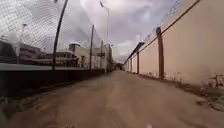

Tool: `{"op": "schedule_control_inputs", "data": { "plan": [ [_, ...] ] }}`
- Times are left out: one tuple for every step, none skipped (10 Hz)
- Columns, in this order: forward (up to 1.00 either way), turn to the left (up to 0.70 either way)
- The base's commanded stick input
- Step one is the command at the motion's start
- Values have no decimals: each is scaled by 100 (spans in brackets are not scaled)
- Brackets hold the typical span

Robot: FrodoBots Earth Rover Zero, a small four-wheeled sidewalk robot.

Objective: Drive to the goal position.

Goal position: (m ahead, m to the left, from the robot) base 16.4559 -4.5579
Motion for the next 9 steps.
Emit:
{"op": "schedule_control_inputs", "data": {
  "plan": [
    [70,0],
    [70,0],
    [70,0],
    [70,0],
    [70,0],
    [70,0],
    [70,0],
    [70,0],
    [70,0]
  ]
}}
